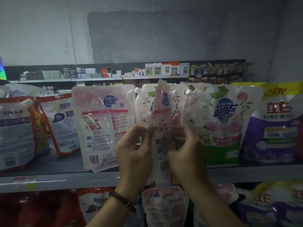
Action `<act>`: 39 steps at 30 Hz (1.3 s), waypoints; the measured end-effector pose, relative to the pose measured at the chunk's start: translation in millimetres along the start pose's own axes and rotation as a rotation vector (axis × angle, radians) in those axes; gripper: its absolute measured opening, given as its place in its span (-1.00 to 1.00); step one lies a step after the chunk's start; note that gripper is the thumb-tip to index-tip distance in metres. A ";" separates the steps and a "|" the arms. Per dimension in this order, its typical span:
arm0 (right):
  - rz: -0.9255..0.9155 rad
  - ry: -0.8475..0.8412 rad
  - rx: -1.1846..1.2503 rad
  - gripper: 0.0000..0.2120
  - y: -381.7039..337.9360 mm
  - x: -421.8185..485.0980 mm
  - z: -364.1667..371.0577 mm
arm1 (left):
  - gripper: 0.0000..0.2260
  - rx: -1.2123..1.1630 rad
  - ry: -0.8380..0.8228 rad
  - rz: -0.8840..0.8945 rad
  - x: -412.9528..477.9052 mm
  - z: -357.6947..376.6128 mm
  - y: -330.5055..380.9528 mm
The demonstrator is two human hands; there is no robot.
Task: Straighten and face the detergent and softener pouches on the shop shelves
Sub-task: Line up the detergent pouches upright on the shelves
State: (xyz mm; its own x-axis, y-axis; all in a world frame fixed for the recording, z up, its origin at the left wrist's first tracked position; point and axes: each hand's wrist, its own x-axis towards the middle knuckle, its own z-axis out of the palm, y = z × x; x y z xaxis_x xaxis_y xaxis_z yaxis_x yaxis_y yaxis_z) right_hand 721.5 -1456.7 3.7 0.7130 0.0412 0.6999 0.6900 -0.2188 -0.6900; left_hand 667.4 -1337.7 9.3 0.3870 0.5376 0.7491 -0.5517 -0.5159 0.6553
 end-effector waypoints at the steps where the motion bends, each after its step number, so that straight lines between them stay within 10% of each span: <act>1: -0.020 0.000 -0.017 -0.81 -3.3 -1.3 -1.0 | -0.79 -0.007 0.000 0.002 -1.3 2.0 3.7; 14: 0.045 -0.079 0.008 -0.61 -36.8 -6.0 -19.3 | -0.69 -0.015 -0.082 -0.011 -32.0 15.9 12.2; 22: 0.051 -0.022 -0.142 -0.83 -28.5 9.2 -26.6 | -0.65 -0.103 -0.314 0.051 -35.0 9.5 7.9; 27: 0.066 -0.015 -0.164 -0.60 -24.2 13.1 -24.4 | -0.80 -0.161 -0.345 -0.222 -3.7 0.0 -8.4; 39: 0.019 -0.015 -0.045 -0.78 -18.3 16.4 -25.2 | -0.71 -0.242 -0.369 -0.701 37.3 13.8 -47.1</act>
State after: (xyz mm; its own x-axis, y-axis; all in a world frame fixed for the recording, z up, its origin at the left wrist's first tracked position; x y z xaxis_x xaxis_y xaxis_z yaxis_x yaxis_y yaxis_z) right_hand 717.4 -1476.6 32.4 0.7278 0.0509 0.6839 0.6704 -0.2631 -0.6938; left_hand 718.0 -1302.5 7.7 0.8950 0.4056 0.1854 -0.2194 0.0384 0.9749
